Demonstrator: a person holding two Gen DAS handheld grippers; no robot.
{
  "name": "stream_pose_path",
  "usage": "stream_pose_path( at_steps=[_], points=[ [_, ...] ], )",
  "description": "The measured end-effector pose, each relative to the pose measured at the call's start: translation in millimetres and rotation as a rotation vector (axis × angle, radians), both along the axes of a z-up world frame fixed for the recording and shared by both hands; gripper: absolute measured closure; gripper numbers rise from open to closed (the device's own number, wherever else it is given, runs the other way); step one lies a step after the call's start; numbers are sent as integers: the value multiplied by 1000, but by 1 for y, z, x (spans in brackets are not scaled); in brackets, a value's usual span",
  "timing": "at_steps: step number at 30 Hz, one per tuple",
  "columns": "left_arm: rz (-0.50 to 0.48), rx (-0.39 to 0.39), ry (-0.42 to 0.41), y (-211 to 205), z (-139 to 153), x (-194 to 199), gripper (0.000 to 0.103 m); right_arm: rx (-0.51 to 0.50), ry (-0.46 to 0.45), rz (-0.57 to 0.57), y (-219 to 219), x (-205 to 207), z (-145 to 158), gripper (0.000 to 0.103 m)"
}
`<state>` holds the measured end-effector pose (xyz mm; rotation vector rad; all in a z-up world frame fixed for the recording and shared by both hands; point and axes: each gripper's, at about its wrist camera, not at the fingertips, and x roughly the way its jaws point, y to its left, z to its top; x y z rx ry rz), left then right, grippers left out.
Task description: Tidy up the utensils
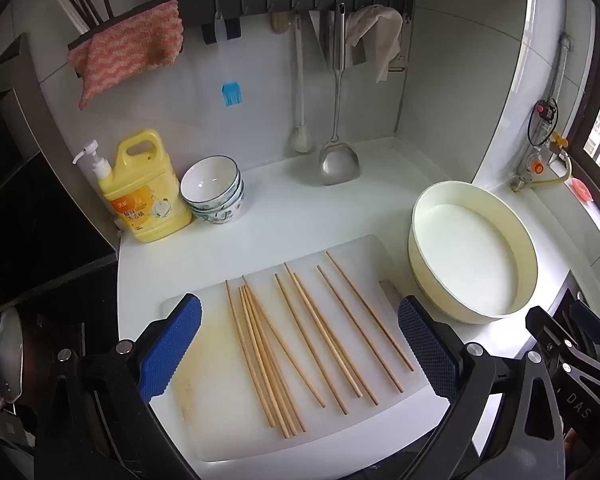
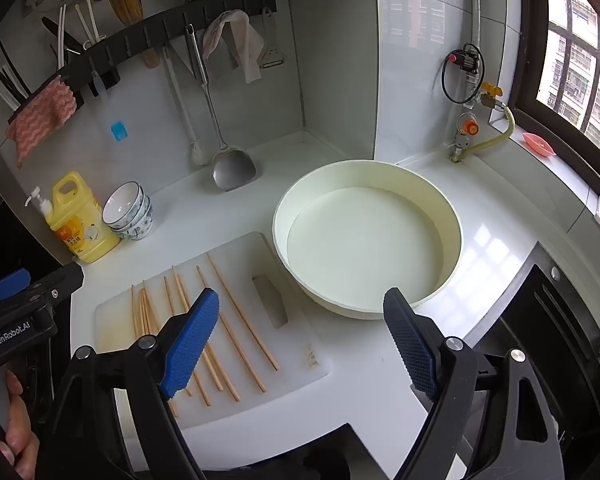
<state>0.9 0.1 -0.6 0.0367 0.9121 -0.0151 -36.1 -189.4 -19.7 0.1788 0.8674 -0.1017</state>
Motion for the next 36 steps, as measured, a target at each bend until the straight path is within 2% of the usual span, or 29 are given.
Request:
stream_pose_path(
  at_steps=[3, 36],
  points=[
    [1, 19, -13, -2, 0, -1, 6, 2, -1, 0, 0, -1, 1, 23],
    [-2, 17, -21, 3, 8, -3, 6, 3, -5, 2, 0, -8, 2, 23]
  ],
)
